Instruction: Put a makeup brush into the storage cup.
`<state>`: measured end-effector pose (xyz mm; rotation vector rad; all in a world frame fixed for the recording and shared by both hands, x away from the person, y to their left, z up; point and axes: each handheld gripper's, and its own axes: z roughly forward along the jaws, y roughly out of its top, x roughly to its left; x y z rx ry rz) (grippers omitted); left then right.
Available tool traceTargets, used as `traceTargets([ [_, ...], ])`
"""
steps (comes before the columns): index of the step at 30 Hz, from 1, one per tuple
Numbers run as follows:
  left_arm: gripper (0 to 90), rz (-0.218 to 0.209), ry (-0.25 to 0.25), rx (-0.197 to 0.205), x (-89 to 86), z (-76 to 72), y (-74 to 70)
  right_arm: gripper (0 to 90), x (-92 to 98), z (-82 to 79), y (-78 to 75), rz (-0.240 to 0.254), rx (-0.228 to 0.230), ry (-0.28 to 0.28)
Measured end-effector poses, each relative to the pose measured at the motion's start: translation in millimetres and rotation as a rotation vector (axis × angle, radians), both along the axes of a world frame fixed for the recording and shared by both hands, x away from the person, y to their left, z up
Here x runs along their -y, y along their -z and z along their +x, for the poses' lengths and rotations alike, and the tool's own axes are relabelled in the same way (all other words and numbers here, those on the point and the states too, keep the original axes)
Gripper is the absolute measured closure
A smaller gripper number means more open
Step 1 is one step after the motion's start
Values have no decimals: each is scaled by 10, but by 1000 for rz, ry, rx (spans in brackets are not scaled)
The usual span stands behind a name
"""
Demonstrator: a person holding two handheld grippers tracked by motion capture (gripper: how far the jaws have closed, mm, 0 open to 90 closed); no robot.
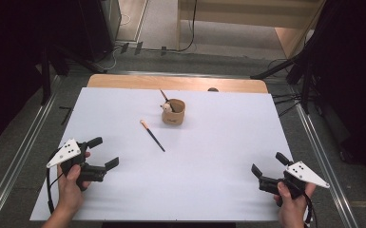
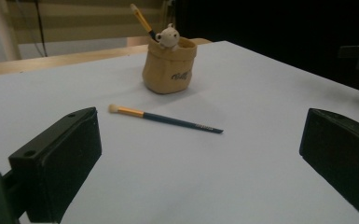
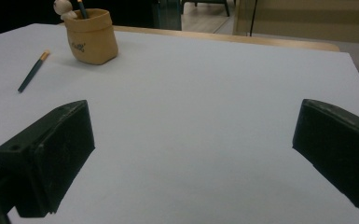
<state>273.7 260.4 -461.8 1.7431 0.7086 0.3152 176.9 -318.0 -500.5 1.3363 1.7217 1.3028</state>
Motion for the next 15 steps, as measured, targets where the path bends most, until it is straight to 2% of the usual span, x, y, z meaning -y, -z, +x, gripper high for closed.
traceTargets([
  [7, 0, -4, 40, -25, 192, 230, 9, 0, -9, 8, -9, -1, 0, -3],
  [15, 0, 5, 56, -60, 334, 466, 35, 0, 4, 11, 6, 2, -6, -4],
])
